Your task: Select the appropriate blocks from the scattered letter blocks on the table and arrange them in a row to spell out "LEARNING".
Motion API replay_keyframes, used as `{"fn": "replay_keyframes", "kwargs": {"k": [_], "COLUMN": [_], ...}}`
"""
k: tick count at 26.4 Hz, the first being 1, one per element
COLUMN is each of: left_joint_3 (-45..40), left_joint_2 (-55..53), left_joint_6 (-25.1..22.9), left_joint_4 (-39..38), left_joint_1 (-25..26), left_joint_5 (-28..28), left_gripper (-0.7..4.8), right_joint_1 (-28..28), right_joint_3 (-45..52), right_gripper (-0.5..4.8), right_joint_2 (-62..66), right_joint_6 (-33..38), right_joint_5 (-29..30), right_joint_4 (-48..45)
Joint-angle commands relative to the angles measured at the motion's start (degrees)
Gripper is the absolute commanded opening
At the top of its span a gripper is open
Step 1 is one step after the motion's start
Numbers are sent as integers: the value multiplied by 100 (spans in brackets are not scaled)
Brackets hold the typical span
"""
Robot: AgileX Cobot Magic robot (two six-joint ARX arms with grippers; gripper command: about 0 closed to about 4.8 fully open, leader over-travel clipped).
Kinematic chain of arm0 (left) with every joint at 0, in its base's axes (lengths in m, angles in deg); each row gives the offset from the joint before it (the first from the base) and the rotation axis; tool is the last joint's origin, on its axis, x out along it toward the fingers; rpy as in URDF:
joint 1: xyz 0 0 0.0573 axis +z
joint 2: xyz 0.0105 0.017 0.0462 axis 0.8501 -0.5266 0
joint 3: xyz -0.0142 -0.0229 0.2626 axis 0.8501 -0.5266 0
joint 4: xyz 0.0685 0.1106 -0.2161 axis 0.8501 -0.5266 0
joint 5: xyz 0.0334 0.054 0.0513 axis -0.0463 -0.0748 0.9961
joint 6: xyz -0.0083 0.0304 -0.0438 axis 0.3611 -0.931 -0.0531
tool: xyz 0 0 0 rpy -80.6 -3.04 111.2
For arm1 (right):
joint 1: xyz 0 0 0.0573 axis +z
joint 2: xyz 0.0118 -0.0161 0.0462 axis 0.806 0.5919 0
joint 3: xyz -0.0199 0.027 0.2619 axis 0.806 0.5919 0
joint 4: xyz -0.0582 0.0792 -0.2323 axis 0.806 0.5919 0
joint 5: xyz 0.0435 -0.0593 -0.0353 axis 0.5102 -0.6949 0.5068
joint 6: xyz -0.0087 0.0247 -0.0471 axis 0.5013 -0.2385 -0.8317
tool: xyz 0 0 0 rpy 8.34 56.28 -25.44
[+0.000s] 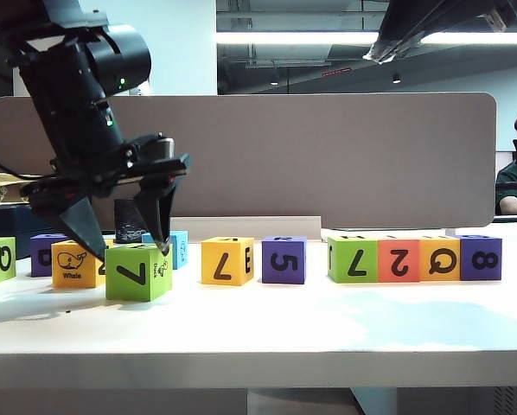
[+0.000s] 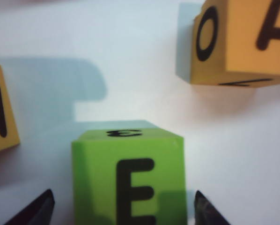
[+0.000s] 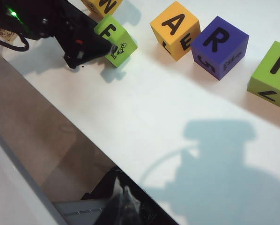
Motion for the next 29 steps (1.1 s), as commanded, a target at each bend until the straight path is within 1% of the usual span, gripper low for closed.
{"fn": "replay_keyframes", "kwargs": {"k": [1,3,4,5,6,9,18,26,29], "left_joint_3": [17,17,17,17,17,17,39,50,55], "left_joint_2": [-61,-87,-92,-98,-105,-107,-107,-181,-262], "left_joint_6": [15,17,17,15,15,15,15,15,15], "left_joint_4": [48,98,122,162,181,223,671,1252,1320], "left_joint_1": [-2,-2,-2,-2,-2,-2,-2,-2,24], "left_joint_5": [-15,9,9,7,4,4,4,7,-4], "left_gripper": [371,370,361,305,274,239,239,239,238], "right_joint_1": [7,7,7,7,7,7,7,7,7], "right_joint_3": [-24,-24,-24,-24,-24,-24,-24,-24,-24], "right_gripper": [-1,-1,-1,-1,-1,-1,-1,-1,-1], "right_joint_2": [-17,-17,-17,-17,-17,-17,-17,-17,-17], "right_joint_6": [-15,-15,-15,-15,-15,-15,-15,-15,-15], "right_joint_5": [22,22,22,22,22,22,22,22,22], "right_joint_4": [-52,-52,-55,-55,-55,-52,-57,-57,-57]}}
